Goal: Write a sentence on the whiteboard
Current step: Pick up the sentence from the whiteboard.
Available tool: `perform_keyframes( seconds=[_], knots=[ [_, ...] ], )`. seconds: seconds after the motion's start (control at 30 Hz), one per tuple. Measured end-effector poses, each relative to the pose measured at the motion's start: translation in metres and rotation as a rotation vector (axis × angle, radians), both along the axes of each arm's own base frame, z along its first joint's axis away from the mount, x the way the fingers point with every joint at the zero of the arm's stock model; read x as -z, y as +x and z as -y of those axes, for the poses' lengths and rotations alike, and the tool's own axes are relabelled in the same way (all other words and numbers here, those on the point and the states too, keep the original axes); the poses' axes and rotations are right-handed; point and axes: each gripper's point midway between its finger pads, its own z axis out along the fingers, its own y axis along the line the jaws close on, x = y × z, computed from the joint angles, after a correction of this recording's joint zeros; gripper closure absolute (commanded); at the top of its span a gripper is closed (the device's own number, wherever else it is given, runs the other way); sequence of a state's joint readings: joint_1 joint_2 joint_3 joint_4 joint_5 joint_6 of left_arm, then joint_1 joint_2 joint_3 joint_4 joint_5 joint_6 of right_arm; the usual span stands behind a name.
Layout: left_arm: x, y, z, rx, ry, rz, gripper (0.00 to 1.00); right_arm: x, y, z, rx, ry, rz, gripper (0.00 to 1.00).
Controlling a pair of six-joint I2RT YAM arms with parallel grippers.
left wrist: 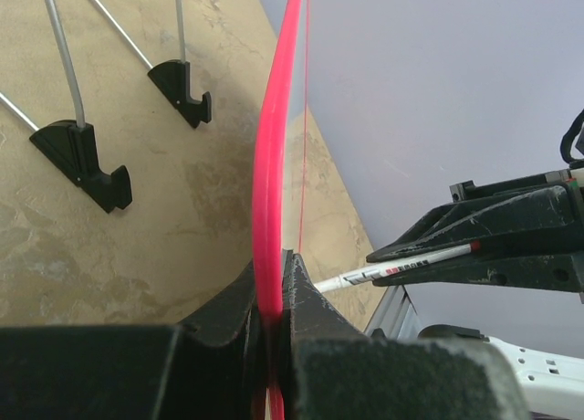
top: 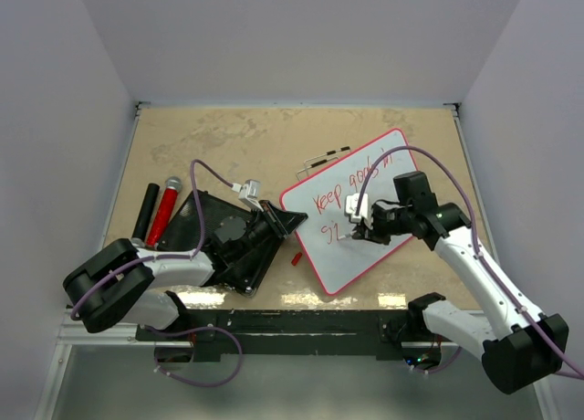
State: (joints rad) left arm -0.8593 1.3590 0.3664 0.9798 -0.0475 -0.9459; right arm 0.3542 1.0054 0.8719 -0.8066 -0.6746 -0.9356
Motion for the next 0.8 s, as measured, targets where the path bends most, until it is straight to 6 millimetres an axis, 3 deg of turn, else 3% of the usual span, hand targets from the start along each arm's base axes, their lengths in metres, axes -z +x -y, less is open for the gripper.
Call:
perform_keyframes(
  seconds=[0.27,0.8],
  knots=[
    [-0.003,0.000,0.001,0.006,-0.006,0.006,1.00,-0.026,0.025,0.005,0.156,0.034,0.116,1.00],
    [-0.002,0.000,0.001,0.007,-0.004,0.007,1.00,-0.021,0.031,0.011,0.211,0.015,0.110,1.00]
  ],
)
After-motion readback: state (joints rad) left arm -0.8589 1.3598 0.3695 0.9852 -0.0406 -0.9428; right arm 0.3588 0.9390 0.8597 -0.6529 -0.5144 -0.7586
